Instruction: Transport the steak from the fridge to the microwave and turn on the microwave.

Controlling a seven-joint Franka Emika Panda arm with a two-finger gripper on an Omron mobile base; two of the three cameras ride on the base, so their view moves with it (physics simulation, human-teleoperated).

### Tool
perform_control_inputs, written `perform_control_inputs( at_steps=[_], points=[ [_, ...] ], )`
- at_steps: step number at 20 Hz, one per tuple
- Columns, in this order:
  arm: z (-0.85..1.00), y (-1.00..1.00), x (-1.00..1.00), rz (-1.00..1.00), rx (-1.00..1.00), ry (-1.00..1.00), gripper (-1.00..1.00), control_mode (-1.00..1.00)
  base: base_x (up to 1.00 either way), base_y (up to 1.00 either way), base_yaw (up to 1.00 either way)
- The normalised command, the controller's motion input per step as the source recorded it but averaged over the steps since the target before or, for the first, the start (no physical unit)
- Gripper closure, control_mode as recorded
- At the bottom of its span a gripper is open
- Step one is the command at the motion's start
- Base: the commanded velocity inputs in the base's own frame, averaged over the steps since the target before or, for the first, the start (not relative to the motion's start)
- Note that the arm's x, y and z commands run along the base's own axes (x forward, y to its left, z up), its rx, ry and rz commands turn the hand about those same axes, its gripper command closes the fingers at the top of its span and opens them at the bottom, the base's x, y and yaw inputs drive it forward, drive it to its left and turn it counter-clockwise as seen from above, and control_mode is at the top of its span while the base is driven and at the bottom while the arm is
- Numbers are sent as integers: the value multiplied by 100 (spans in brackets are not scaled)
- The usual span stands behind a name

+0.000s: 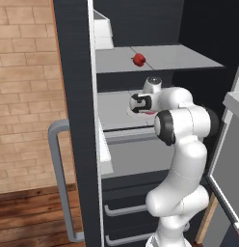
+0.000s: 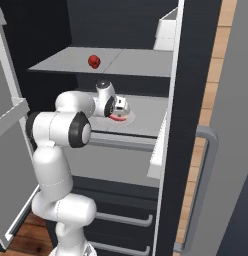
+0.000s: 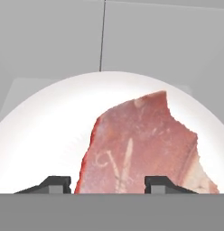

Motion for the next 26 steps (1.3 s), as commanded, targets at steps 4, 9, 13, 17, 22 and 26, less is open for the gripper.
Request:
perform_control_inputs(
  at_steps=[4, 9, 13, 17, 22, 26],
  points=[
    [-21, -14, -8, 0, 0, 0, 100, -100, 0, 0, 0],
    [-13, -9, -11, 0, 2, 0, 100, -100, 0, 0, 0],
    [-5, -4, -24, 0, 8, 0, 100, -100, 0, 0, 0],
    [0, -3, -35, 0, 14, -1, 100, -100, 0, 0, 0],
    [0, 0, -33, 0, 15, -1, 100, -100, 0, 0, 0],
    [5, 0, -11, 0, 10, 0, 100, -100, 0, 0, 0]
  ],
)
